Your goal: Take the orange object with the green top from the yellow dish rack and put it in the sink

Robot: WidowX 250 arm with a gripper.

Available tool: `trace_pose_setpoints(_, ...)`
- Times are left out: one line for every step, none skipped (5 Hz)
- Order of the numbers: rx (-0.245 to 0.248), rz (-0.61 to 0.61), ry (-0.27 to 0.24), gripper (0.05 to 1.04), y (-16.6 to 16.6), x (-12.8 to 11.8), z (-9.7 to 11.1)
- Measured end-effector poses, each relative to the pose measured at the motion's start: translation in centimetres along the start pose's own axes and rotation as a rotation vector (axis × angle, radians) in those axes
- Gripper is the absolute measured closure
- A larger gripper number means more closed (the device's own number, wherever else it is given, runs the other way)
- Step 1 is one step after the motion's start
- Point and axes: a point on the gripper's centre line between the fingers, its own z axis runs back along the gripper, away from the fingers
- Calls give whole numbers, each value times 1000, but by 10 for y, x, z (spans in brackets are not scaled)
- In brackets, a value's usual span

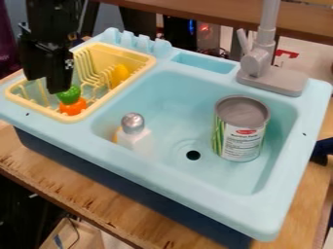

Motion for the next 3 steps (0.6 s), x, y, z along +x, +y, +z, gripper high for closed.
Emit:
trace_pose_setpoints(13, 10, -10, 73, -2, 4, -1)
trace_pose_setpoints(3, 28, 5, 73, -1, 9, -11)
trace_pose_setpoints(-12, 41, 14, 73, 0, 15, -19)
